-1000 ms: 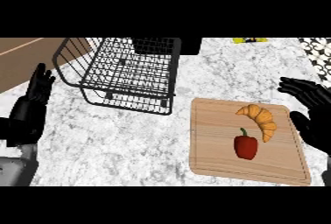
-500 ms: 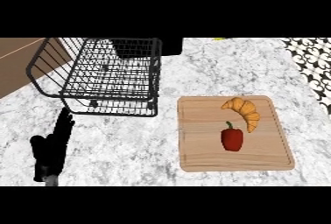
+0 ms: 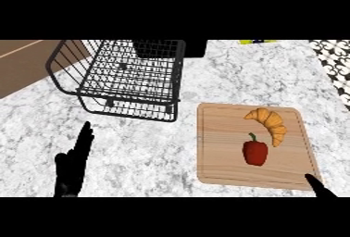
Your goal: Pick the bell pepper from the cutting board and place it in the tiered basket
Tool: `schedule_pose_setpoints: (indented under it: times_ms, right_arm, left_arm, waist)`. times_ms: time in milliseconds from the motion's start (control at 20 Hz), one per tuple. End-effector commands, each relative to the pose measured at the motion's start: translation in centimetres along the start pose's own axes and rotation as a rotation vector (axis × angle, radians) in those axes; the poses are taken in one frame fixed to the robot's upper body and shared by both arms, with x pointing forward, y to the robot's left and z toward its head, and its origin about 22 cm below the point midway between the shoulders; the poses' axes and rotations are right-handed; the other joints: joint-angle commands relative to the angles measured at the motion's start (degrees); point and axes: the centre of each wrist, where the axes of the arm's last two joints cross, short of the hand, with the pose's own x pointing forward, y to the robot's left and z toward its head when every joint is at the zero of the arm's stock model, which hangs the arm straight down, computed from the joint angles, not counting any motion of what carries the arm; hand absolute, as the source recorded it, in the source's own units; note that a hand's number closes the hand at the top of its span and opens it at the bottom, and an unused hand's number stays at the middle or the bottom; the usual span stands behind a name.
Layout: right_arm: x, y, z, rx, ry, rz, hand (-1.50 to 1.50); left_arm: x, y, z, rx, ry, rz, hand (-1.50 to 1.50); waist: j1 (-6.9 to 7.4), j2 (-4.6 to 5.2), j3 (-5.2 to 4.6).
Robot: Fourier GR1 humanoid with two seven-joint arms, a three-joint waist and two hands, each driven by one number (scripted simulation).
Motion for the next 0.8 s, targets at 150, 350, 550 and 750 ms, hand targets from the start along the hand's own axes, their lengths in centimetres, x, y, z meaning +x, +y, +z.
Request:
schedule_pose_setpoints:
  times_ms: [150, 350, 550, 750]
  right_arm:
    - [-0.7, -2.6, 3.1, 0.204, 0.152, 0.386, -1.5]
    - [0.4, -4.1, 3.0, 0.148, 0.203, 0.575, -1.5]
    - [3.7, -2.1, 2.9, 0.1, 0.227, 0.617, -1.5]
    - [5.7, 0.7, 3.5, 0.069, 0.271, 0.687, -1.5]
  left_arm:
    - [1.0, -1.3, -0.8, -0.033, -0.027, -0.019, 0.0]
    - [0.7, -1.0, 0.1, -0.049, -0.012, -0.009, 0.0]
    - [1.0, -2.2, -0.3, -0.051, -0.025, -0.039, 0.0]
    - [0.7, -2.0, -0.4, -0.067, 0.009, -0.022, 0.0]
  waist:
    - [2.19, 1.2, -0.29]
    - [3.63, 1.08, -0.36]
    - [4.27, 1.05, -0.15]
    - [4.71, 0.88, -0.05]
